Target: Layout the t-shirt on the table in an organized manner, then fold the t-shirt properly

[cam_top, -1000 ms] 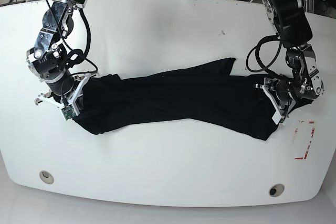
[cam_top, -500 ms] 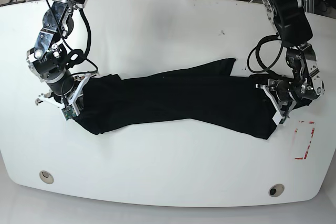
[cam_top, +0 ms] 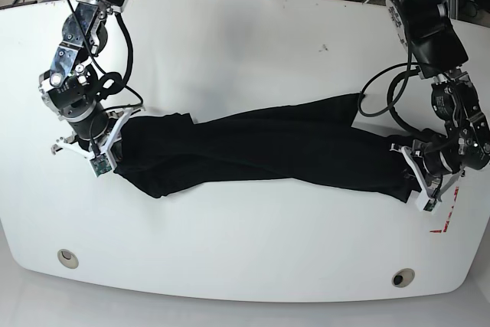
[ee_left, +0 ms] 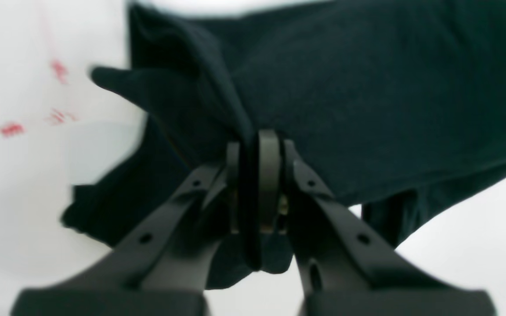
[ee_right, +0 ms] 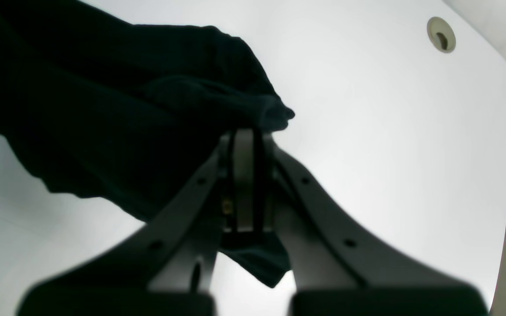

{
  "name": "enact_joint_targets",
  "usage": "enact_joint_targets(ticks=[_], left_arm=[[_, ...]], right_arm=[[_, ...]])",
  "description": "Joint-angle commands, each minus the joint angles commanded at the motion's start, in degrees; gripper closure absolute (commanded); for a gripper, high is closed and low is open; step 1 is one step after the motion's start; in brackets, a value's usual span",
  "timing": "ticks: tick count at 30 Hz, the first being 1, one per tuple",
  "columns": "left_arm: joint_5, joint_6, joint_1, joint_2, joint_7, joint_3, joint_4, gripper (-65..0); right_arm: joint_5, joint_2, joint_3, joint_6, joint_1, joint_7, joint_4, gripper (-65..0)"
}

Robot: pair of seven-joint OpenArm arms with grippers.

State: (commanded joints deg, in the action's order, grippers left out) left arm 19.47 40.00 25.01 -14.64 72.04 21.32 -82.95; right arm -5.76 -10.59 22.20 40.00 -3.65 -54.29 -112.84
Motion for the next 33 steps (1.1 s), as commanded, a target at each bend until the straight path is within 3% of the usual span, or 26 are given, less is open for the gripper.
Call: enact_joint_targets(ticks=[7, 13, 17, 21, 28, 30, 33], left_arm=[[0.0, 0.0, 0.4, -2.5, -0.2, -2.0, 0.7, -1.5], [0.1, 0.0, 0.0, -4.1, 1.3, -3.1, -2.3, -13.6], [0.2, 0.0, 0.2, -4.6, 1.5, -3.1, -2.6, -10.4], [0.2, 0.0, 0.4, -4.7, 1.5, -3.1, -2.6, -0.7], [-0.1, 0.0, 0.2, -4.7, 1.4, -3.2, -2.4, -1.8], [-0.1, 0.0, -0.1, -4.6, 1.2, -3.2, -2.3, -4.9], [-0.1, 0.0, -1.1, -4.3, 1.1, -3.2, -0.3, -16.0]], right_arm=[[0.0, 0.0, 0.0, 0.00, -0.1, 0.0, 0.0, -0.2], [0.0, 0.0, 0.0, 0.00, -0.1, 0.0, 0.0, -0.2], [0.0, 0.0, 0.0, 0.00, -0.1, 0.0, 0.1, -0.2], [0.0, 0.0, 0.0, 0.00, -0.1, 0.0, 0.1, -0.2], [0.0, 0.0, 0.0, 0.00, -0.1, 0.0, 0.1, -0.2], [0.0, 0.0, 0.0, 0.00, -0.1, 0.0, 0.1, -0.2], [0.0, 0.0, 0.0, 0.00, -0.1, 0.0, 0.1, -0.2]])
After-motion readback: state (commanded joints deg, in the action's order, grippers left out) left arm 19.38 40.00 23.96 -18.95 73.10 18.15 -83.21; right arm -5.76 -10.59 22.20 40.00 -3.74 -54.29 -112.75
